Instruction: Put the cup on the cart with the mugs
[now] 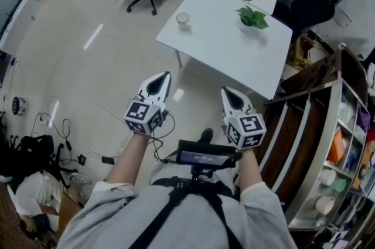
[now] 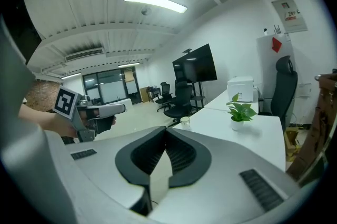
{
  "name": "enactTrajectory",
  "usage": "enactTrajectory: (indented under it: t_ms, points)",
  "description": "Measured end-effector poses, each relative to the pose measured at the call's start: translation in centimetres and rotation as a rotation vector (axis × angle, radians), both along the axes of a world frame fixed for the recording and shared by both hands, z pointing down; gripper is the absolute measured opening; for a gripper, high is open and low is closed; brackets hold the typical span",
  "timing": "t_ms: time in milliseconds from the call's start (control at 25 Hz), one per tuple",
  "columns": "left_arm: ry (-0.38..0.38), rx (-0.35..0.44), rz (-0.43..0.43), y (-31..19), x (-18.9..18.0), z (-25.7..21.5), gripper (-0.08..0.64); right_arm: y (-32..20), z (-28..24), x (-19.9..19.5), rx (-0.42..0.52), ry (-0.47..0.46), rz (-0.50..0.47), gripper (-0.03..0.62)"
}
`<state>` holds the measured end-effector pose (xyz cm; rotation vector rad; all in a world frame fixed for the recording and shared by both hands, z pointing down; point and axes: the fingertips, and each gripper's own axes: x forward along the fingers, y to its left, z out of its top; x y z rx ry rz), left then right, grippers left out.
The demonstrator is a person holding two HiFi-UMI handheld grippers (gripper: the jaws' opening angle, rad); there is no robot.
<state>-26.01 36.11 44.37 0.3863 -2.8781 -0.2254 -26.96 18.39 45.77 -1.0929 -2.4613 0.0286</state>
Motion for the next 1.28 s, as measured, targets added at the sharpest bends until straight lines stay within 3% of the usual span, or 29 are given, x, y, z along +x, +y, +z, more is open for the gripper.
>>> enactTrajectory:
  t_ms: [240,520,640,800,1080,1280]
  points:
    - [0.007,-0.024,-0.041,-0.2,-6.0,-0.3,0.0,0.3,0.5,-6.1,0.0,0.015,-0.082,0.006]
    - [0.044,-0.122,0.0,2.4,-11.4,0.1,0.0,2.9,1.2,-10.4,-0.007,0.031,-0.122,0.006]
    - [0.052,-0.147,0.055,3.7,-14.9,1.0,0.006,4.7,2.4,-12.5,0.015,0.032,-0.132,0.006]
    - [0.107,-0.199,0.157,5.3,-19.6,3.8,0.116,7.3,5.1,-15.6,0.068,0.038,-0.125,0.006]
    - [0.22,-0.356,0.372,8.2,-27.3,9.0,0.238,11.9,8.4,-20.2,0.1,0.091,-0.085,0.006]
    - [0.29,-0.531,0.536,8.7,-31.9,12.8,0.266,15.4,10.6,-22.1,0.115,0.123,-0.088,0.006]
